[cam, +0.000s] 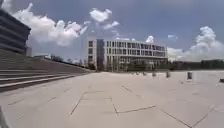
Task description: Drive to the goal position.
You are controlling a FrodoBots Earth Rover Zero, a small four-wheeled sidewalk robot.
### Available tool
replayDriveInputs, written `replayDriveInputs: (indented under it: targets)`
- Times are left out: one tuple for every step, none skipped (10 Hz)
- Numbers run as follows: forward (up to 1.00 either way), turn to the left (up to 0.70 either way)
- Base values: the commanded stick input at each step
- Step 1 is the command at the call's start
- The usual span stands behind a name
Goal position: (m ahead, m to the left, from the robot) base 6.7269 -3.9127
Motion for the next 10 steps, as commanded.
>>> replayDriveInputs:
  targets:
    - [0.7, 0.0]
    - [0.7, 0.0]
    - [0.7, 0.0]
    - [0.7, 0.0]
    - [0.7, 0.0]
    - [0.7, 0.0]
    - [0.7, 0.0]
    - [0.7, 0.0]
    - [0.7, 0.0]
    - [0.7, -0.04]
